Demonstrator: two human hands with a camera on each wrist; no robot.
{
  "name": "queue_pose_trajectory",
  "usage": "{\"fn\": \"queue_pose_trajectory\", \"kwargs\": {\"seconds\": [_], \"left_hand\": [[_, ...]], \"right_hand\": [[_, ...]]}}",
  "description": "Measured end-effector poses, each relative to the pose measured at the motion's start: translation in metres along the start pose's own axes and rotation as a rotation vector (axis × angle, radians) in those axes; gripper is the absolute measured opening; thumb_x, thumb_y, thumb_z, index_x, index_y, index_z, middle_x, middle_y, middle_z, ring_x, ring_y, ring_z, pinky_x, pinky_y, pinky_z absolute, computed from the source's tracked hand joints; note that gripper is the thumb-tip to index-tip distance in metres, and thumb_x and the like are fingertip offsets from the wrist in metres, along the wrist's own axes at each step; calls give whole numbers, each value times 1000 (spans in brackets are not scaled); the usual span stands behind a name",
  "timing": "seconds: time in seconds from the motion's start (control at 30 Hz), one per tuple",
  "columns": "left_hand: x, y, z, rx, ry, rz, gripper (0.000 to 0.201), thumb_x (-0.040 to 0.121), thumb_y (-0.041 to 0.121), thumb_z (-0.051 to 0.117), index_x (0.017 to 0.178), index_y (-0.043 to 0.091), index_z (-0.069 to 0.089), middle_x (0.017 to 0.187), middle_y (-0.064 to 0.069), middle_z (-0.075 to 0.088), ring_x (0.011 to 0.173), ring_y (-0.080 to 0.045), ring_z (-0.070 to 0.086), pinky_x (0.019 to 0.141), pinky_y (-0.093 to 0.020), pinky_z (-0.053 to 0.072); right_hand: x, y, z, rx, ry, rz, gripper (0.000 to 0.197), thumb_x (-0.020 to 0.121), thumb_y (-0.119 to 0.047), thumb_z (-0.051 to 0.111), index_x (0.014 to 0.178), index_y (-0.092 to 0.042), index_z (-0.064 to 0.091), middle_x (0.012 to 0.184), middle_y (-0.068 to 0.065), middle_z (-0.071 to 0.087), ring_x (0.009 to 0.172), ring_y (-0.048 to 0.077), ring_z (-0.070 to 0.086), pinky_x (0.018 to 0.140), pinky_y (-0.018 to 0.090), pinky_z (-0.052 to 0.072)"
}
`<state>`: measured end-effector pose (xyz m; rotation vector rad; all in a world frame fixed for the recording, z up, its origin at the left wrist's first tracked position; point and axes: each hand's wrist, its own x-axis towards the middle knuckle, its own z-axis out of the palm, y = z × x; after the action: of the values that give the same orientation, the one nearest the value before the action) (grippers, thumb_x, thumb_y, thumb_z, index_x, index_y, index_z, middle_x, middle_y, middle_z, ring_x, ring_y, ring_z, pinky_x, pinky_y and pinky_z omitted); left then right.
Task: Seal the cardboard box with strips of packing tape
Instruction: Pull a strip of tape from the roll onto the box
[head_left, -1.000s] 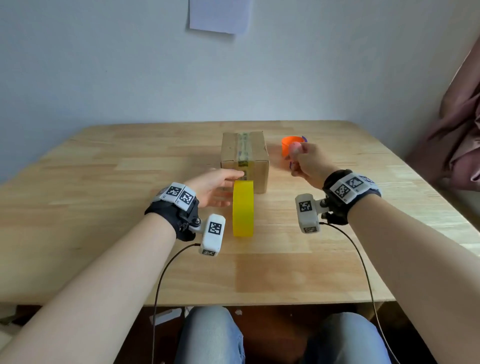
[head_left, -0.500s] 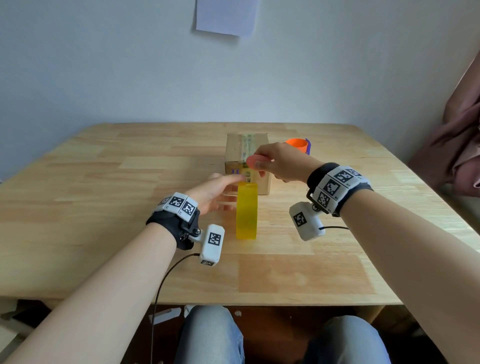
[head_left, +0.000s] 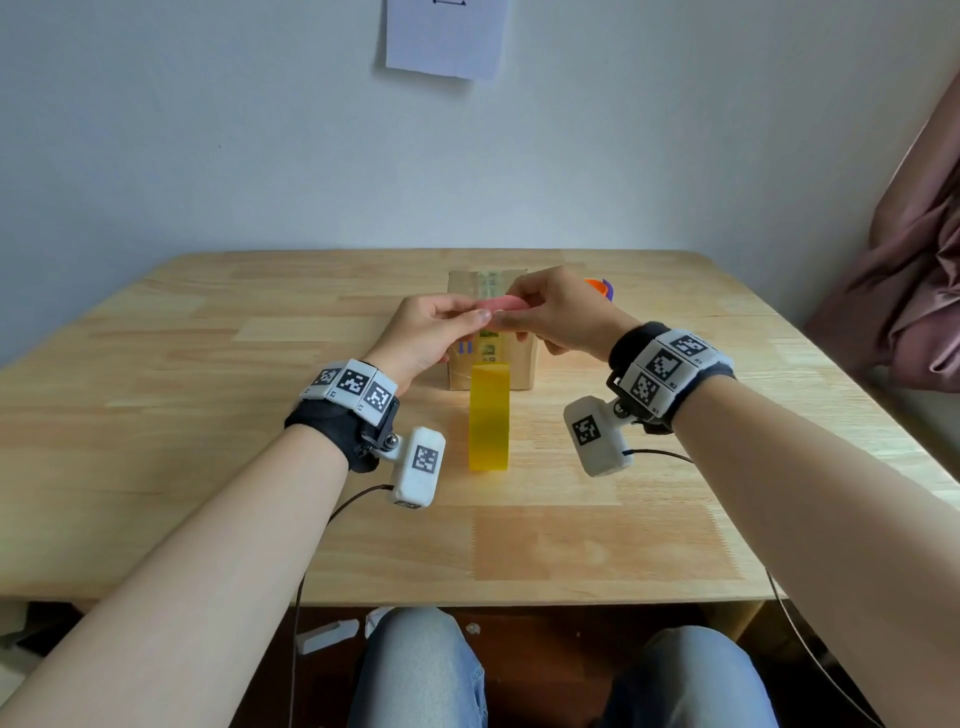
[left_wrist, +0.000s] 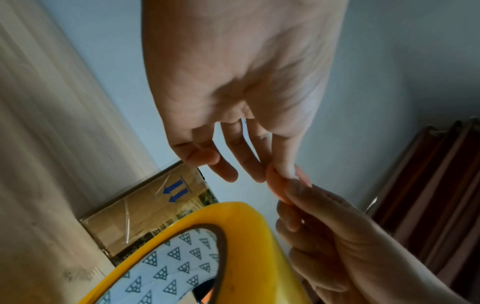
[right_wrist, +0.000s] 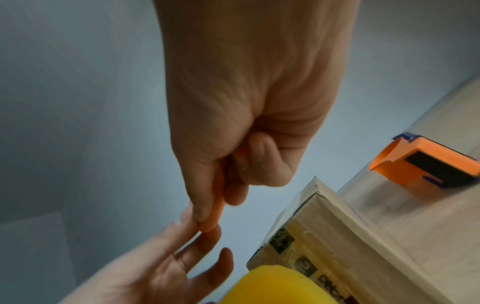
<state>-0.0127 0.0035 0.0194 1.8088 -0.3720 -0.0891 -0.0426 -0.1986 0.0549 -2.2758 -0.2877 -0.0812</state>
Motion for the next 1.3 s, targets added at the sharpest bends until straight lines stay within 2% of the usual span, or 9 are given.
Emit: {"fn": "queue_pose_trajectory", "kwargs": {"seconds": [0.1,0.23,0.37,0.53,0.67,0.8,0.97,1.1,1.3], "left_hand": [[0,1,1,-2,-29,-27,17,91,38,76,106,30,80,100,6,79,92,-9,66,66,-24,45],[3,0,3,37,-35,-66,22,94,33,73,111,21,79,111,-5,79,91,-12,66,65,-24,45],[9,2,0,-60,52,-109,13,97,35,67,106,29,74,112,1,77,96,-13,71,62,-27,43],[15,2,1,-100,24,-147,19,99,40,62,103,27,74,105,8,77,91,-13,70,65,-28,44],[18,-11,-2,-22,68,-274,16,95,30,66,103,17,72,95,0,70,88,-19,66,62,-28,43],[16,-24,-4,57,-81,-467,29,87,29,74,111,14,69,96,-4,68,86,-21,64,67,-32,50],[8,-30,-3,-128,-371,-591,36,86,39,76,114,17,70,112,-8,71,97,-27,67,74,-36,54],[6,-37,-5,-214,-421,-548,45,85,37,80,123,15,68,122,-13,70,100,-28,69,79,-39,58],[4,-45,-10,-225,-454,-468,85,47,44,101,121,17,69,144,-18,59,126,-38,60,105,-56,48]], "right_hand": [[3,2,0,260,63,33,21,87,-23,80,91,-5,70,72,7,62,53,16,52,47,29,43],[4,-2,-3,491,30,47,13,98,-9,65,100,-4,53,99,18,78,57,27,67,47,33,53],[6,1,-3,188,-53,-2,31,105,-31,56,126,-9,64,89,8,76,49,13,52,44,25,44],[6,6,1,-44,0,-38,32,103,-41,55,105,-12,70,72,2,64,50,15,49,44,26,41],[9,12,2,-214,3,-22,33,101,-42,57,95,-13,70,70,-1,66,49,8,53,46,20,42],[14,18,5,-389,-61,0,26,98,-40,63,94,-15,70,70,-6,69,65,9,60,58,25,41],[20,15,7,-447,-110,-4,19,90,-38,72,86,-20,66,72,-4,72,67,12,62,62,31,47],[23,10,12,-504,-154,-42,20,84,-39,77,76,-28,63,78,-6,69,69,12,60,62,32,46],[28,3,17,-583,-205,-44,19,80,-43,76,75,-29,64,77,-8,67,78,18,65,72,44,56]]}}
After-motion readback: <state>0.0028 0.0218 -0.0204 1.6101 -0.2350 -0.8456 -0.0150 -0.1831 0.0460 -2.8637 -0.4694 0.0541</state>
